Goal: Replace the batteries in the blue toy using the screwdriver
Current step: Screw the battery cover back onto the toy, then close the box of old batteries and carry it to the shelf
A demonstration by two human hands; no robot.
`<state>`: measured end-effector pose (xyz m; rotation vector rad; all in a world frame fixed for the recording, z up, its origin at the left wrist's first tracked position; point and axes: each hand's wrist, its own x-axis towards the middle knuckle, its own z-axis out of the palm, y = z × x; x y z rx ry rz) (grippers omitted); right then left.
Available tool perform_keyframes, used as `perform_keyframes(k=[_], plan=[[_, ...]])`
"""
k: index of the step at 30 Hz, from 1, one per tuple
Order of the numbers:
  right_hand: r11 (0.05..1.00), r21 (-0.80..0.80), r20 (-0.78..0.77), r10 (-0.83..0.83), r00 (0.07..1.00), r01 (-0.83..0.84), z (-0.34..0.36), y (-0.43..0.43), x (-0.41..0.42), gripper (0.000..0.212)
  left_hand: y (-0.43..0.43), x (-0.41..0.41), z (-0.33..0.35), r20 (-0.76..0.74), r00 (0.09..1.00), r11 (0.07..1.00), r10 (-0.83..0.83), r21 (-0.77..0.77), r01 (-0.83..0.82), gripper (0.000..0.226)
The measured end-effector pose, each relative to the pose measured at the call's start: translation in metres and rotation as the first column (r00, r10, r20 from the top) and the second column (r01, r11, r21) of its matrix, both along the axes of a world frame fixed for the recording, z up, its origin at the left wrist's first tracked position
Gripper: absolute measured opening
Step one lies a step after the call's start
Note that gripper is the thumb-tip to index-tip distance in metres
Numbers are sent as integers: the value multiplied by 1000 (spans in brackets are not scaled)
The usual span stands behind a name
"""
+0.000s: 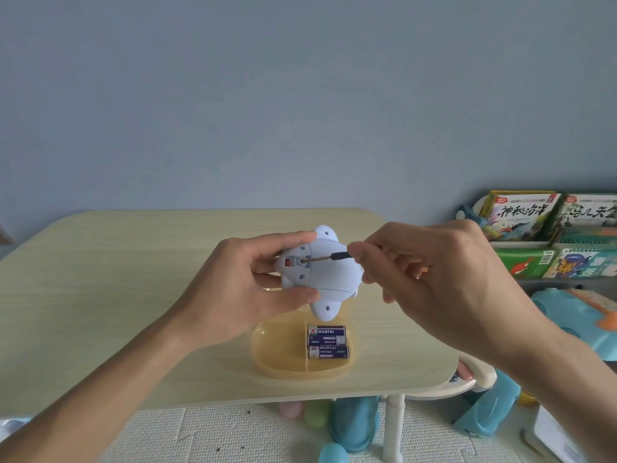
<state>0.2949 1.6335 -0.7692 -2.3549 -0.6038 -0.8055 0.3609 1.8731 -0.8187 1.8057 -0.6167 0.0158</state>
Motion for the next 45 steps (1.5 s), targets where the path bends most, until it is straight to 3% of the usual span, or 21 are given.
perform_keyframes(k=[6,11,20,28,37,45], plan=[[964,265,-114,0,994,30,1,-6,4,26,26,19,3,-31,999,998,37,-51,-39,65],[952,283,-214,-58,975,119,-9,-21,15,29,66,46,-9,-58,990,990,125,-53,-128,56],[946,229,-319,-151,936,231,-50,-43,41,27,109,82,-63,-150,950,961,275,52,-271,56],[937,163,-384,-230,894,310,-91,-58,60,25,112,84,-64,-172,956,968,238,126,-219,56],[959,-97,-446,-281,850,265,-113,-59,73,13,116,82,-64,-195,955,968,222,164,-191,56],[953,-138,-471,-304,828,271,-116,-65,77,16,119,82,-61,-203,960,969,194,191,-155,58]])
